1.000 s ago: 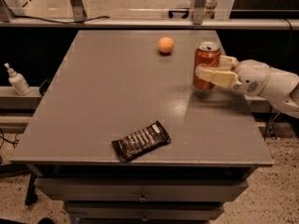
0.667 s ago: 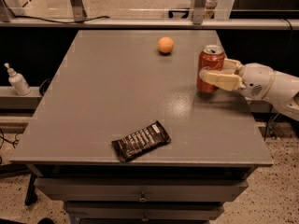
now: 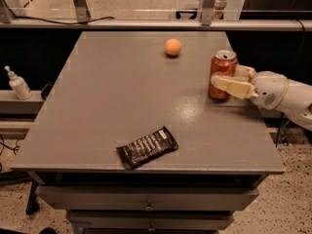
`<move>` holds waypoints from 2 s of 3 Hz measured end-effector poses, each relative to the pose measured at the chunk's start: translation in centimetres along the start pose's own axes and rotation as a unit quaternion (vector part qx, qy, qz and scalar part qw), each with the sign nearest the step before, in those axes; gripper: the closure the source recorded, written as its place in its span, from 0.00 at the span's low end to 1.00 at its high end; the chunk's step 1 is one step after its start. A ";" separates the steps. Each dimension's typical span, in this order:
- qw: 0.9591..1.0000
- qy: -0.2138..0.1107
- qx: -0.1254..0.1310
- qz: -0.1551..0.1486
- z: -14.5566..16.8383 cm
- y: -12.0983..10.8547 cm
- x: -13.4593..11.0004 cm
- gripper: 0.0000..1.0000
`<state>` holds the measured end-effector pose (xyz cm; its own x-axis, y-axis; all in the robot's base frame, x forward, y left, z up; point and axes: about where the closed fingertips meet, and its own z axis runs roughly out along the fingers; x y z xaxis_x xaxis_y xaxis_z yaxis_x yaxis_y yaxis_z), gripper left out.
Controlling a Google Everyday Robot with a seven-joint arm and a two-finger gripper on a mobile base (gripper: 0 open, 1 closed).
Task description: Place coke can upright
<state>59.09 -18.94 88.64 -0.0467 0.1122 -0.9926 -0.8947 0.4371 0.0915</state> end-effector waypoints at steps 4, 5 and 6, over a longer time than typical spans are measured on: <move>0.995 0.029 0.004 -0.093 -3.2 -0.2 -7.6 0.00; 0.986 0.057 0.013 -0.159 -4.4 0.2 -13.0 0.00; 0.986 0.052 0.015 -0.161 -4.5 0.1 -13.5 0.00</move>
Offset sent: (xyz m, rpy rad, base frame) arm -0.0086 -0.0259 0.0055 -0.0118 -0.0244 -0.0410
